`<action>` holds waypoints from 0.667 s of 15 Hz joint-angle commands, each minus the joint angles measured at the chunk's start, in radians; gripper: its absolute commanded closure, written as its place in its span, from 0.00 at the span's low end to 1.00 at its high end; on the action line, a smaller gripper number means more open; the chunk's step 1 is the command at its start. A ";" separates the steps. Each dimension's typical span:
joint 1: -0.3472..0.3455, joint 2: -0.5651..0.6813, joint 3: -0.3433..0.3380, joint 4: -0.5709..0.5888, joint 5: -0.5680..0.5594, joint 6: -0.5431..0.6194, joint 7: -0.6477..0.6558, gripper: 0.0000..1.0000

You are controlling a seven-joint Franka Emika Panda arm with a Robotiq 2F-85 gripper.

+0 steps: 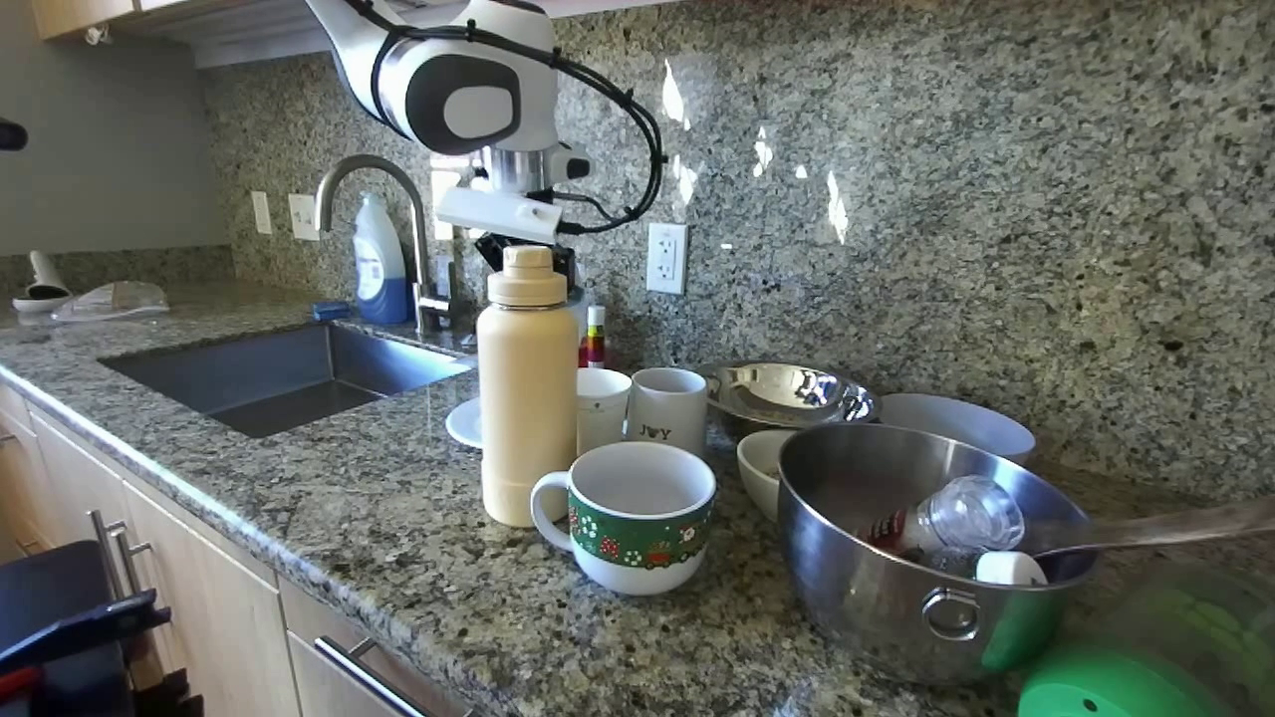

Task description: Use the towel to wipe the plate

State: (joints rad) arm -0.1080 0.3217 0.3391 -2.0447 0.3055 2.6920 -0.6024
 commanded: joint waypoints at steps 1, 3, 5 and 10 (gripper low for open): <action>-0.034 -0.040 -0.004 -0.013 0.103 0.083 -0.019 0.98; -0.065 -0.072 -0.006 -0.022 0.162 0.125 -0.017 0.98; -0.098 -0.109 -0.020 -0.030 0.189 0.151 -0.004 0.98; -0.142 -0.221 -0.135 -0.055 0.133 0.179 0.094 0.98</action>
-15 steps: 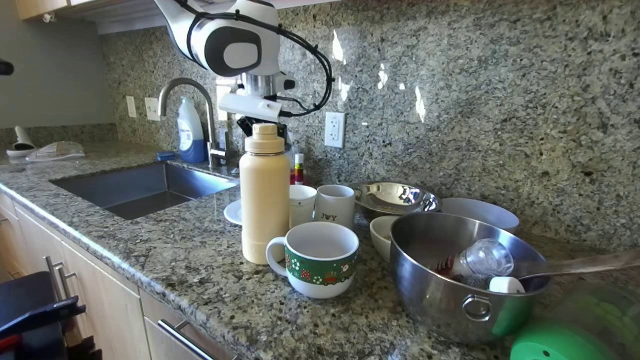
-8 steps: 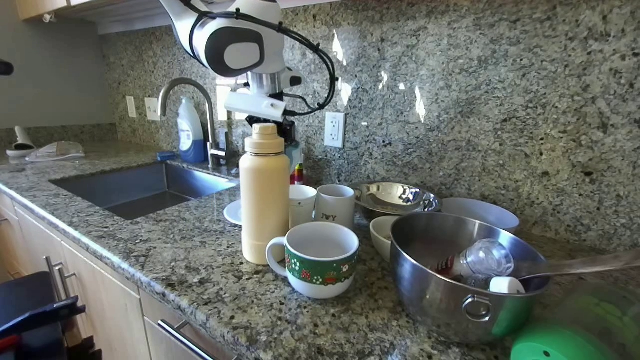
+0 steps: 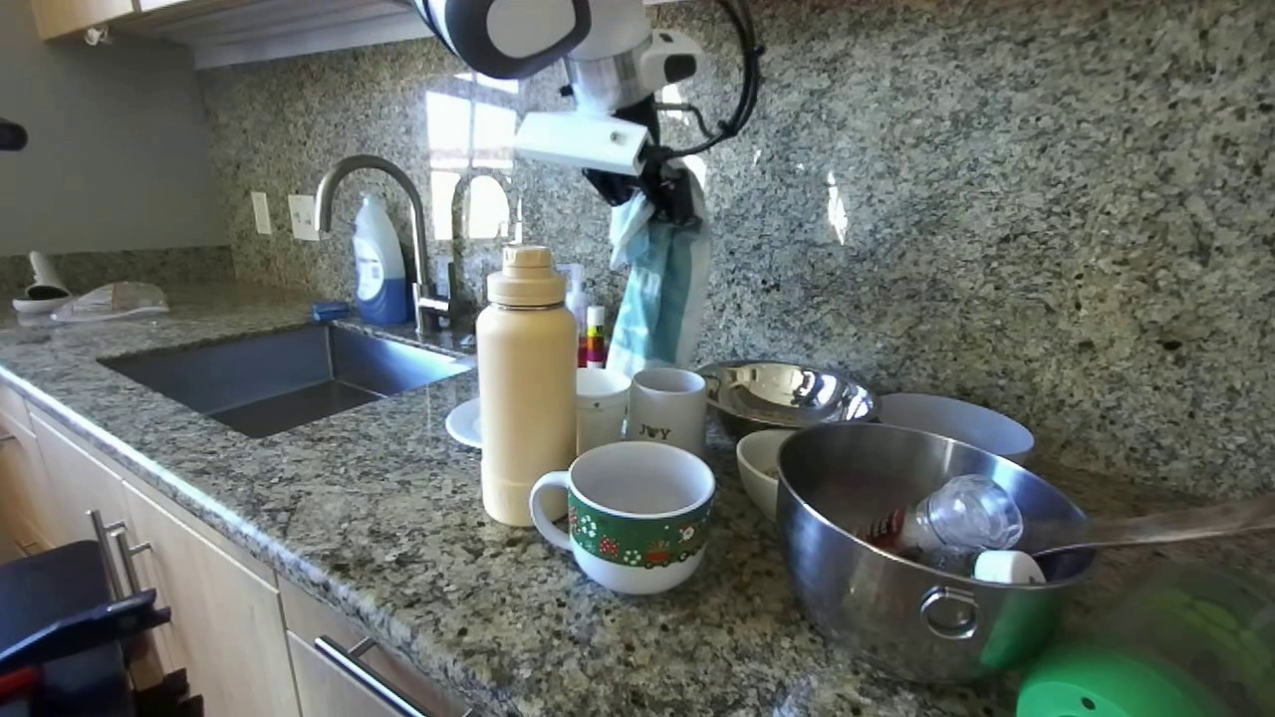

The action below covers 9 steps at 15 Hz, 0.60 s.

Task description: Use the towel to wipe the plate

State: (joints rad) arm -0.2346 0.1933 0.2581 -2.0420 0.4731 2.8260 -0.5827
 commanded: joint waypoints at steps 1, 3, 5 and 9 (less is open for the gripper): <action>-0.020 -0.110 -0.083 -0.063 -0.053 0.060 0.097 0.98; -0.022 -0.143 -0.150 -0.081 -0.131 0.102 0.186 0.98; 0.019 -0.171 -0.257 -0.107 -0.248 0.148 0.308 0.98; -0.023 -0.218 -0.373 -0.176 -0.567 0.211 0.632 0.98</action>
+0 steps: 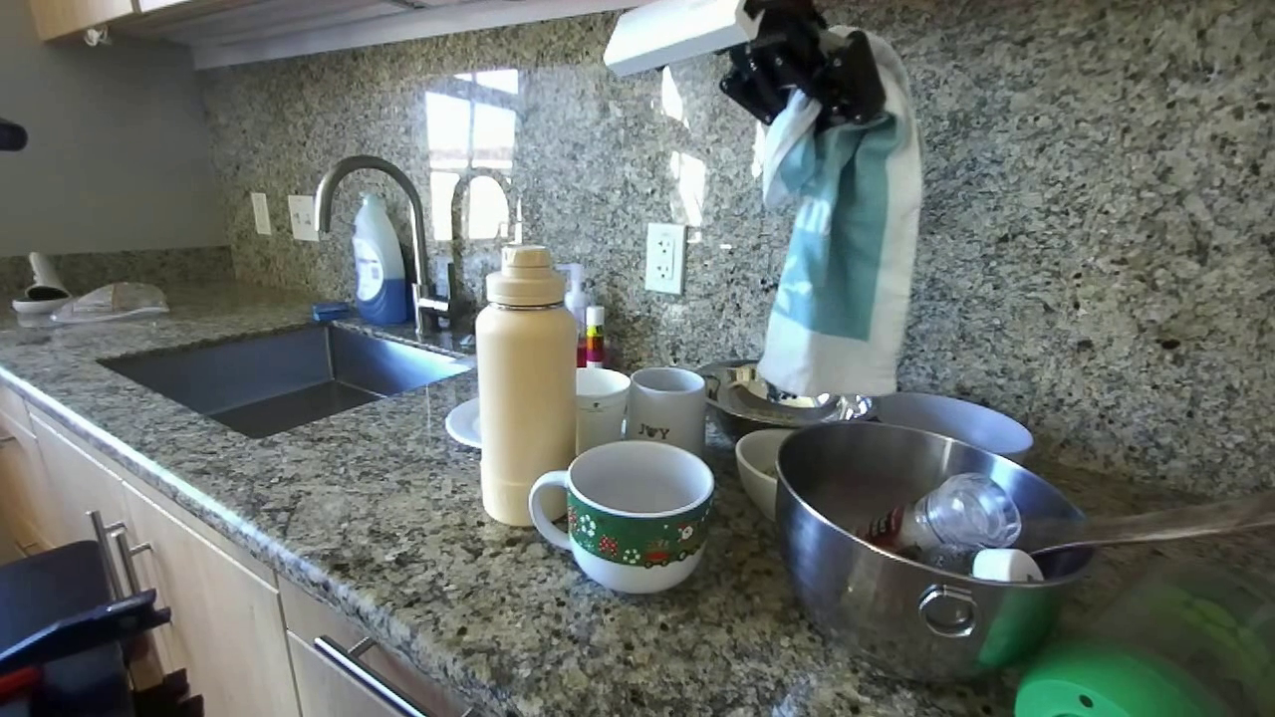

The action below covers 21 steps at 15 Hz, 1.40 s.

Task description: Use the towel to wipe the plate

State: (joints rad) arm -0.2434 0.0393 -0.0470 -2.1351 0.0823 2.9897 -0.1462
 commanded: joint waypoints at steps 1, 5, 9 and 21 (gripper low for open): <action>-0.021 -0.074 -0.092 -0.090 -0.259 0.032 0.278 0.98; -0.035 -0.121 -0.124 -0.119 -0.494 -0.086 0.519 0.98; -0.008 -0.152 -0.101 -0.161 -0.453 -0.186 0.522 0.98; -0.022 -0.168 -0.115 -0.229 -0.477 -0.248 0.671 0.98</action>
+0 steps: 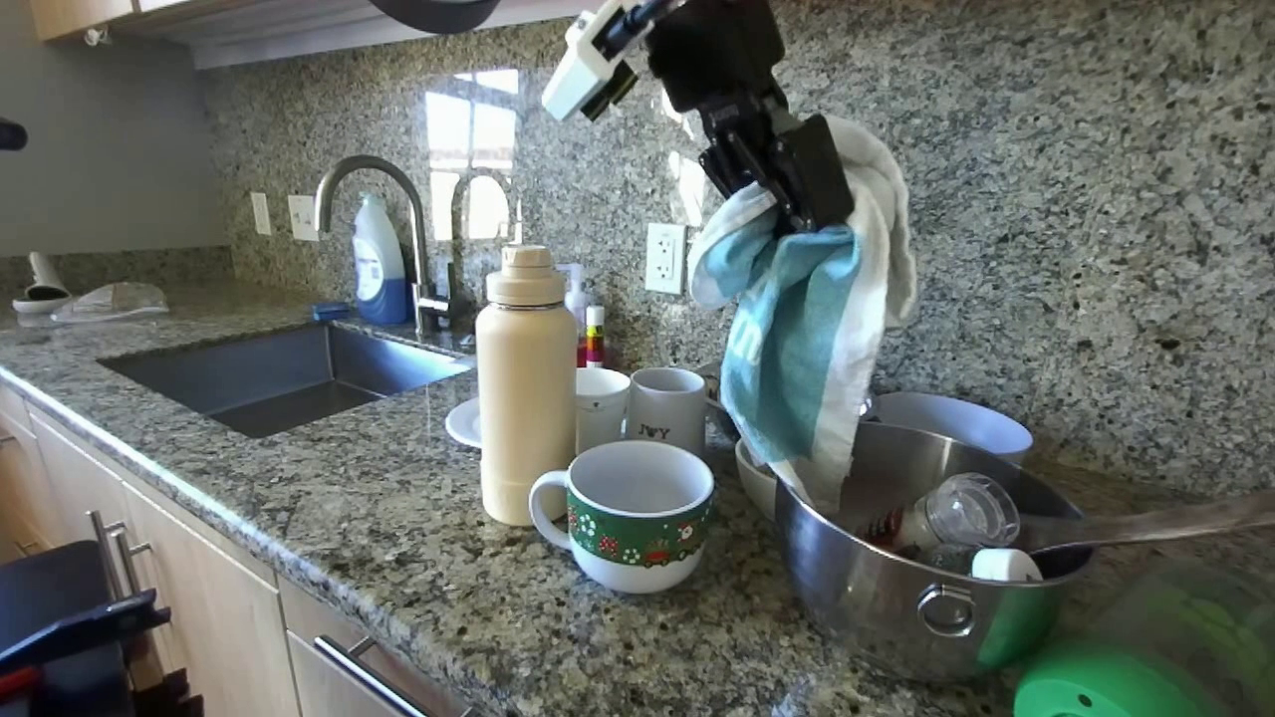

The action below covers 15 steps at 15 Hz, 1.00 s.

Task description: Use the towel to wipe the plate

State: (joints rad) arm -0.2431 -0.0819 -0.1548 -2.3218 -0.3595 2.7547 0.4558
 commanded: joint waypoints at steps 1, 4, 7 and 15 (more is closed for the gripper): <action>-0.032 -0.048 -0.010 -0.048 -0.055 -0.011 0.098 0.98; -0.048 -0.043 -0.016 -0.068 -0.049 0.000 0.124 0.98; -0.055 -0.036 -0.019 -0.096 -0.049 0.017 0.145 0.98; -0.069 -0.032 -0.020 -0.137 -0.164 0.095 0.283 0.69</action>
State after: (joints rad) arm -0.2955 -0.0902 -0.1767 -2.4292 -0.4722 2.8080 0.6757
